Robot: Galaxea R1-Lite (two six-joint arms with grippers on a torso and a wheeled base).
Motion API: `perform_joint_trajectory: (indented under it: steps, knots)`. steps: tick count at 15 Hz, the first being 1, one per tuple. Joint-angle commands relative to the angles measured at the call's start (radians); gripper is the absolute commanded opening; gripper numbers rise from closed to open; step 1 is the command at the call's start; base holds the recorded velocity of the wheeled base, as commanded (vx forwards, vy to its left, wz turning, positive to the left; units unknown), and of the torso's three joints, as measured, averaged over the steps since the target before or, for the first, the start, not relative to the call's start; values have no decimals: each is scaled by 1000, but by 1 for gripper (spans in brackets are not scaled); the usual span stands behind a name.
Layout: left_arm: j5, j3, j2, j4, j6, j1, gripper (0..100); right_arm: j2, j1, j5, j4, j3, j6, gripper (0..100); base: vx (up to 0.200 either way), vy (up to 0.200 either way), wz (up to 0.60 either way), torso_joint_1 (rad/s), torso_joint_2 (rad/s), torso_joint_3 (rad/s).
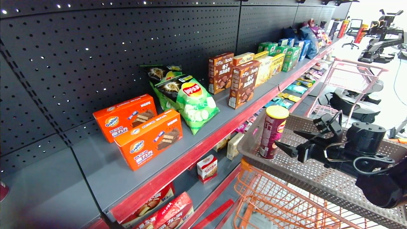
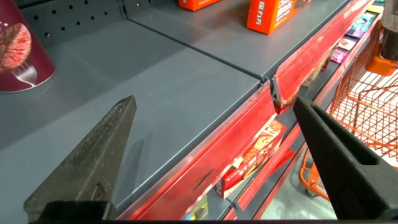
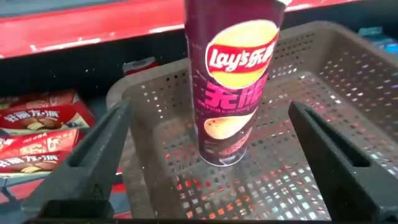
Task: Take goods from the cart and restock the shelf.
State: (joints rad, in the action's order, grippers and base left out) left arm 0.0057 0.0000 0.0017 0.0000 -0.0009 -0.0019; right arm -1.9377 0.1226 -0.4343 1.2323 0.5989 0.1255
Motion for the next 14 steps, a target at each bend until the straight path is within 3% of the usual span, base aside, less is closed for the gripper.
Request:
perform_joint_trajectory:
  steps: [1,8,14]
  knots:
    - [0,0,0,0,-1,0,100,-30,-3,-3,1,18,0,100,0,0,0,0,0,0]
    - [0,0,1,0,-1,0,100,-179,16,-49,3,231,-4,100,0,0,0,0,0,0]
    - [0,0,0,0,-1,0,100,-277,28,-60,32,332,9,100,0,0,0,0,0,0]
